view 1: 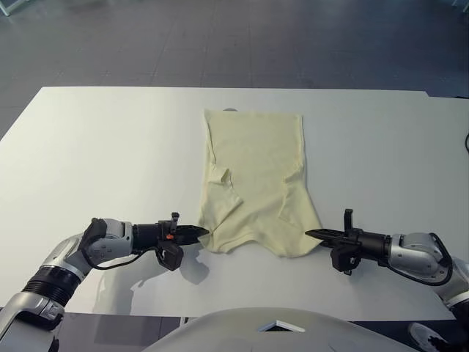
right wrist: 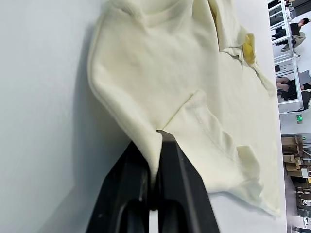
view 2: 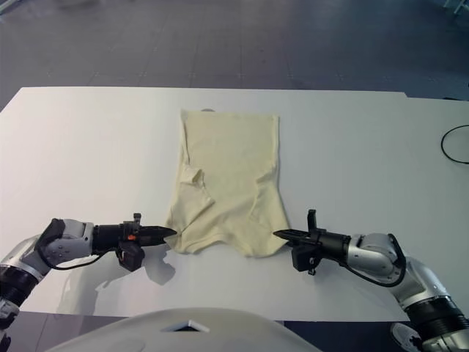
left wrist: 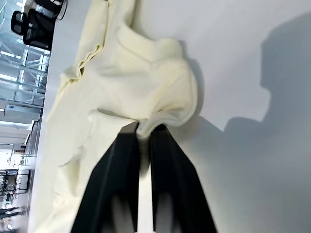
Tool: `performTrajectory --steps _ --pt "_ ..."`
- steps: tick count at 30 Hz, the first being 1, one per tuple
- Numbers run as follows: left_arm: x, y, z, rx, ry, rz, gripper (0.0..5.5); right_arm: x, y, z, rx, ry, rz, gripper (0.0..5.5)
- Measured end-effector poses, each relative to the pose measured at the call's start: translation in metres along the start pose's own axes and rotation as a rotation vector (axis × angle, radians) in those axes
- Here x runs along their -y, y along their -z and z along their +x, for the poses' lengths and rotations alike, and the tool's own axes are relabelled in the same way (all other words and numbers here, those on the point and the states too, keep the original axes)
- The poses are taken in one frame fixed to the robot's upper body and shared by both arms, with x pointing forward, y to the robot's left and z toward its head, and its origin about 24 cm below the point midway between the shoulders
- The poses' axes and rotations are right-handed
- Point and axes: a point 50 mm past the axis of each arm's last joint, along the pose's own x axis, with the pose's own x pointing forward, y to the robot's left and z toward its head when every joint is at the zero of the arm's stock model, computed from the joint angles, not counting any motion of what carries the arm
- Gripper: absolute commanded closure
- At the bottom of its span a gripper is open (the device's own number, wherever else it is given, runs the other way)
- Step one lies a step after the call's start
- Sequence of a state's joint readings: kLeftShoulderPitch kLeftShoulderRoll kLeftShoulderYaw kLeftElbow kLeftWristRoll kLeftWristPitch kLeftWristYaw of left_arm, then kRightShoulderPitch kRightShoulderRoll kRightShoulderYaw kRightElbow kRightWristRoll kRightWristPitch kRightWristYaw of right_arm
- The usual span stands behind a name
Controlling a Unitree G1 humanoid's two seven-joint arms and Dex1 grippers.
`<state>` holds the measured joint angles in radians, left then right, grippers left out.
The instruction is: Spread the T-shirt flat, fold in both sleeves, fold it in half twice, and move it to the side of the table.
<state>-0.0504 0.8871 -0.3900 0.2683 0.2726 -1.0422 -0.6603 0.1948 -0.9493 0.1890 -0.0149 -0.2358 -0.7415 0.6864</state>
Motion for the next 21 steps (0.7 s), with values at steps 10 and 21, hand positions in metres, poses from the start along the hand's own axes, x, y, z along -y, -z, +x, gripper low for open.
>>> performTrajectory --steps 10,21 --pt "-0.003 -0.037 -0.025 0.094 -0.014 -0.338 5.49 0.026 -0.044 -0.014 0.123 -0.161 0.261 5.5" --pt "-0.01 -0.081 -0.044 0.125 0.09 -0.596 5.49 0.025 -0.044 -0.04 0.095 -0.413 0.619 5.5"
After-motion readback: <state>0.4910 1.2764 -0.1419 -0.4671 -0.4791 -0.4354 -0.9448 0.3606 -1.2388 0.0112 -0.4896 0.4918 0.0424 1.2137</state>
